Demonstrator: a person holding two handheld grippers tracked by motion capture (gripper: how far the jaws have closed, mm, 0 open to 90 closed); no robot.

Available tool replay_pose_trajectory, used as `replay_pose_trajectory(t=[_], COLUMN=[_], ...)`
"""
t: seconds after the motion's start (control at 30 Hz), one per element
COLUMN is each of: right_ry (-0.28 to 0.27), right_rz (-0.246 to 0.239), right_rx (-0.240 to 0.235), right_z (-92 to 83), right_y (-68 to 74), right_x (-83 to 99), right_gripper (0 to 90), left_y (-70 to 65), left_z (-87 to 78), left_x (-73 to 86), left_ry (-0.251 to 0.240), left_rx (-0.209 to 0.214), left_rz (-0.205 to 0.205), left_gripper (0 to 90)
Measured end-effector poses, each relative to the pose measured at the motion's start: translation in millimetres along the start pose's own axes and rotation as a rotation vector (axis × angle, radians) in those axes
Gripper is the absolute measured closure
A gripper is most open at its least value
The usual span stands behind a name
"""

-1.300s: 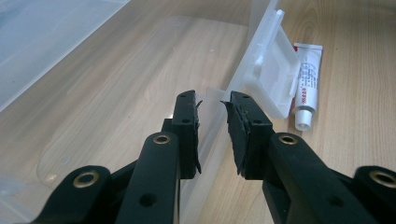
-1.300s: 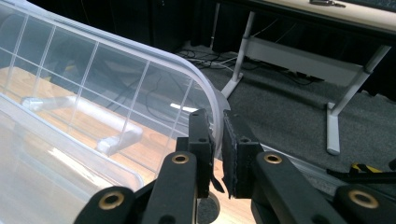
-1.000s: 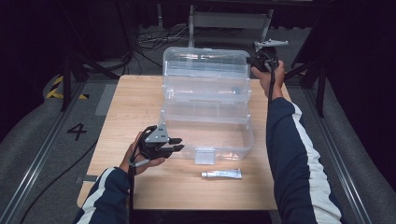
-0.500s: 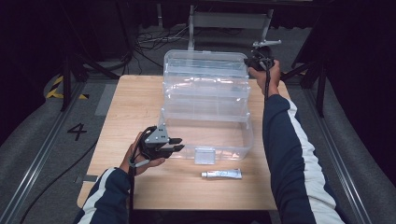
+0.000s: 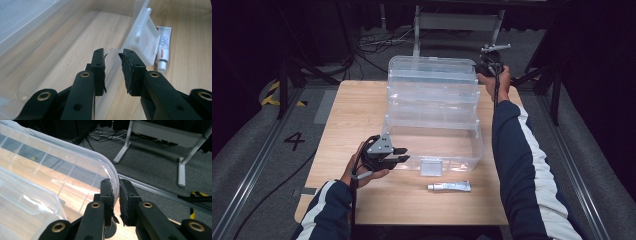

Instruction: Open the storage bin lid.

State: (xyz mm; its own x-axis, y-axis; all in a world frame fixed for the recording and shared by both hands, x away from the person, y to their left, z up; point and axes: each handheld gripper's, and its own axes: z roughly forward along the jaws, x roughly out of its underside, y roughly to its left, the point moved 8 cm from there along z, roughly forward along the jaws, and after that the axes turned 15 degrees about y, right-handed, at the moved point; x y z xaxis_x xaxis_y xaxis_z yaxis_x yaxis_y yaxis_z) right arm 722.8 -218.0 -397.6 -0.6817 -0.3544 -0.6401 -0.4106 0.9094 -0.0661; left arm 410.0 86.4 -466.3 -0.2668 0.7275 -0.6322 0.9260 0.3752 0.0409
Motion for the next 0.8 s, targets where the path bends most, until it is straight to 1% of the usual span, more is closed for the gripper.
replay_pose_trajectory(t=[0.07, 0.1, 0.13, 0.17, 0.2, 0.23, 0.3, 0.37, 0.43, 0.5, 0.57, 0.67, 0.73, 0.8], right_ry=[0.016, 0.027, 0.027, 0.023, 0.023, 0.024, 0.041, 0.03, 0.036, 0.032, 0.034, 0.024, 0.022, 0.019], right_rz=[0.002, 0.001, 0.001, 0.005, 0.005, -0.004, -0.029, -0.025, -0.035, -0.032, -0.04, -0.044, -0.057, -0.063], right_rx=[-0.003, -0.002, -0.002, -0.02, -0.02, -0.02, -0.006, -0.016, -0.008, -0.011, -0.007, -0.015, -0.012, -0.02], right_z=[2.0, 3.3, 3.3, 3.4, 3.4, 2.7, 2.5, 0.5, -0.3, -1.6, -3.0, -6.5, -8.7, -10.9], right_y=[-1.2, -2.3, -2.3, -2.4, -2.4, -2.4, -1.2, -0.9, -0.7, -0.7, -0.6, 2.0, 4.3, 7.3], right_x=[2.6, 4.6, 4.6, 5.6, 5.6, 7.1, 9.1, 9.2, 9.9, 9.9, 10.1, 9.5, 9.4, 9.8], right_gripper=[82.5, 85.0, 85.0, 85.0, 85.0, 86.7, 86.8, 86.6, 85.9, 85.9, 85.8, 85.8, 85.8, 85.8], left_y=[0.2, 0.3, 0.3, 1.2, 1.2, 1.3, 1.3, 1.3, 1.2, 1.2, 1.2, 1.2, 1.1, 0.9], left_z=[0.1, 0.0, 0.0, 0.8, 0.8, 1.1, 1.2, 1.2, 1.2, 1.3, 1.2, 1.2, 1.3, 1.3], left_x=[0.1, 0.4, 0.4, 0.2, 0.2, 0.0, -0.1, 0.0, -0.1, -0.1, -0.1, -0.2, -0.2, -0.2], left_ry=[-0.002, -0.003, -0.003, -0.015, -0.015, -0.016, -0.018, -0.018, -0.018, -0.018, -0.017, -0.016, -0.014, -0.012], left_rx=[0.004, 0.008, 0.008, 0.012, 0.012, 0.023, 0.027, 0.026, 0.026, 0.025, 0.025, 0.019, 0.017, 0.016], left_rz=[0.002, 0.0, 0.0, -0.004, -0.004, -0.007, -0.009, -0.008, -0.01, -0.01, -0.011, -0.01, -0.009, -0.009], left_gripper=[72.7, 72.8, 72.9, 72.9, 73.1, 73.1, 73.2, 73.2, 73.1, 73.1, 73.1, 73.0, 72.9, 72.8])
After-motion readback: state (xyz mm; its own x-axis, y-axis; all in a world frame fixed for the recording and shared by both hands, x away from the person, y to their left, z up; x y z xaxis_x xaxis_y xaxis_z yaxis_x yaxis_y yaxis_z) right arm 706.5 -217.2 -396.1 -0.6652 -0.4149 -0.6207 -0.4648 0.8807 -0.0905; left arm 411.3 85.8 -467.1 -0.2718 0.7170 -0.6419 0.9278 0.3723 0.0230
